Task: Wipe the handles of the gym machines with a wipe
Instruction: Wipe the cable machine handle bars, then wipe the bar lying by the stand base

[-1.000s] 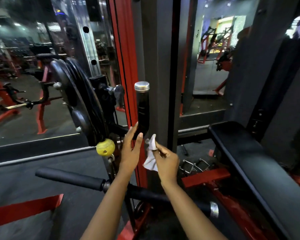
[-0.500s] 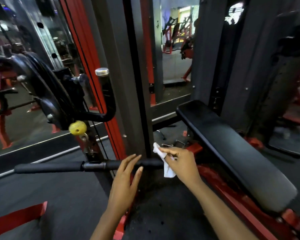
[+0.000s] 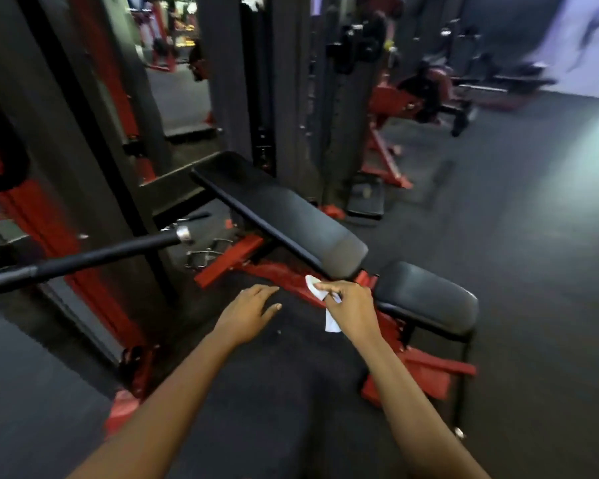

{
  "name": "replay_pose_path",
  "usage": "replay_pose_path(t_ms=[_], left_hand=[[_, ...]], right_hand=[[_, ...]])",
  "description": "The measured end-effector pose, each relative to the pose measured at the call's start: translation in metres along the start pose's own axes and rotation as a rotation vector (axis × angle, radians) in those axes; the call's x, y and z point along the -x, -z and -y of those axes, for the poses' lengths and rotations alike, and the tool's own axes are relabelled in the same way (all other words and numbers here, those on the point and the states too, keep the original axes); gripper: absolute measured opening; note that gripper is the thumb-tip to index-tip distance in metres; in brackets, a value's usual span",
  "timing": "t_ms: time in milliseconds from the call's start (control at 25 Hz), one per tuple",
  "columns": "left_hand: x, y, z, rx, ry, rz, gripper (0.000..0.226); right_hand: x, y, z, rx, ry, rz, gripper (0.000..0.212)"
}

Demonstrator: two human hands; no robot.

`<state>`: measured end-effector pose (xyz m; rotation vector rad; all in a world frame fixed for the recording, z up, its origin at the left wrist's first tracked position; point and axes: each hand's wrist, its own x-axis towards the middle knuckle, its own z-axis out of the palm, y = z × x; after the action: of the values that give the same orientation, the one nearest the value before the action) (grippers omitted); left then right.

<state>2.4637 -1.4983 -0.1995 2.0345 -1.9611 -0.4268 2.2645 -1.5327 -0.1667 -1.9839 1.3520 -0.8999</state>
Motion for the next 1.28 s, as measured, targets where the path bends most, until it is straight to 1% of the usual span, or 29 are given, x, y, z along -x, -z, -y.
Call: replay_pose_path(t_ms=[80,200,360,440,520,680,840,920,1040,1160,1280], left_hand=[[-0.002,-0.012,-0.026,0.001,-0.113,0.032,0.05],[0.007,-0.036,-0.068,0.031,-0.317,0.104,0.05],[0.03,-0.082,-0.131,0.059,-0.563,0.268,0.049],[0.039,-0.104,-0.165,0.081,-0.643,0.323,0.048],[0.051,-0.126,-0.206,0.09,-0.728,0.39,0.047],[0.063,-0.171,-0.288,0.028,-0.843,0.516,0.049],[0.051,-0.22,-0.356,0.003,-0.849,0.601,0.053],[0.043,-0.241,-0.391,0.003,-0.803,0.614,0.053],[0.032,-0.26,-0.445,0.048,-0.724,0.586,0.053],[0.01,-0.273,-0.476,0.098,-0.599,0.557,0.051],[-0.022,-0.287,-0.476,0.155,-0.411,0.494,0.048]], right_hand=[[0.027,0.023,-0.012,0.047,-0.058,-0.089,0.027],[0.082,0.054,-0.028,0.129,-0.217,-0.219,0.025],[0.17,0.093,-0.054,0.233,-0.453,-0.339,0.023],[0.207,0.115,-0.059,0.244,-0.539,-0.377,0.019],[0.243,0.141,-0.062,0.257,-0.62,-0.429,0.02],[0.293,0.189,-0.094,0.327,-0.745,-0.513,0.024],[0.309,0.237,-0.147,0.308,-0.773,-0.544,0.027],[0.311,0.267,-0.179,0.29,-0.757,-0.547,0.026],[0.306,0.313,-0.225,0.27,-0.719,-0.524,0.024],[0.281,0.356,-0.266,0.226,-0.634,-0.457,0.022],[0.236,0.38,-0.312,0.194,-0.561,-0.327,0.021]])
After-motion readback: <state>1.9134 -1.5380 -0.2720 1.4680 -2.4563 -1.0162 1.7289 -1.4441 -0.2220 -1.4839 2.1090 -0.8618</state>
